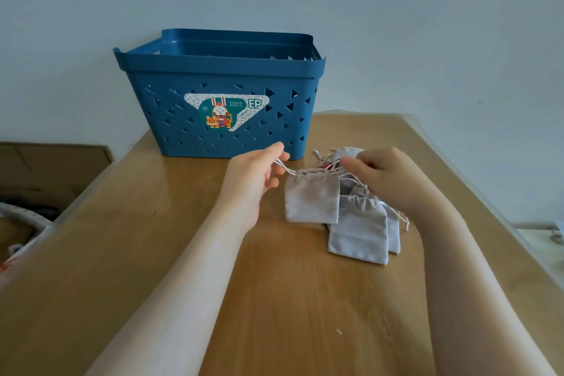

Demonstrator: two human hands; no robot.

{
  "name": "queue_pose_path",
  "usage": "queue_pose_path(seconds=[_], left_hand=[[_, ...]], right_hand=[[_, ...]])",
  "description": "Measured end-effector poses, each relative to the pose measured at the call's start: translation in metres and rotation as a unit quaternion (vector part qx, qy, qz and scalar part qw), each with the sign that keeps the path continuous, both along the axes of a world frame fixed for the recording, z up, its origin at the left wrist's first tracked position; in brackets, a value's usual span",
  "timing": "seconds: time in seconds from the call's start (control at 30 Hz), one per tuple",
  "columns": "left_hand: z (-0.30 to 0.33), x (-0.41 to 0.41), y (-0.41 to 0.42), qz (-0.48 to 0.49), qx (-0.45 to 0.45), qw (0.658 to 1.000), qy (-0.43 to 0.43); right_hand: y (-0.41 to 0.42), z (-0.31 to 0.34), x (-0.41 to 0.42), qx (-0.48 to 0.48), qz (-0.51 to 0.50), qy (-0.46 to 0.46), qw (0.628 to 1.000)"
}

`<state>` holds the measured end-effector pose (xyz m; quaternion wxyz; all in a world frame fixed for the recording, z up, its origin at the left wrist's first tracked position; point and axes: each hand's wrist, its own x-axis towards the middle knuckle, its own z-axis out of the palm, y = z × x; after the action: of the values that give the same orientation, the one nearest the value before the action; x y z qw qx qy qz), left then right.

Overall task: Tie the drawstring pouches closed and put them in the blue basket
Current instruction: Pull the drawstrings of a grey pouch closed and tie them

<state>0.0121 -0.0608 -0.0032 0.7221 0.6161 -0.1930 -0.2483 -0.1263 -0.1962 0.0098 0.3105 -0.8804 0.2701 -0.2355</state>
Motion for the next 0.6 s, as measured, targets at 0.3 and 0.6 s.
queue_pose_path(seconds=[0.3,0.6], left_hand=[[-0.008,0.017,0.006,-0.207,-0.276,0.864,0.366],[-0.009,0.017,0.005,-0.201,-0.263,0.878,0.345]], right_hand=[[0.006,-0.006,0.013,0.579,0.104,-0.364,0.722],[0.013,-0.011,0.024,0.65,0.097,-0.421,0.625]])
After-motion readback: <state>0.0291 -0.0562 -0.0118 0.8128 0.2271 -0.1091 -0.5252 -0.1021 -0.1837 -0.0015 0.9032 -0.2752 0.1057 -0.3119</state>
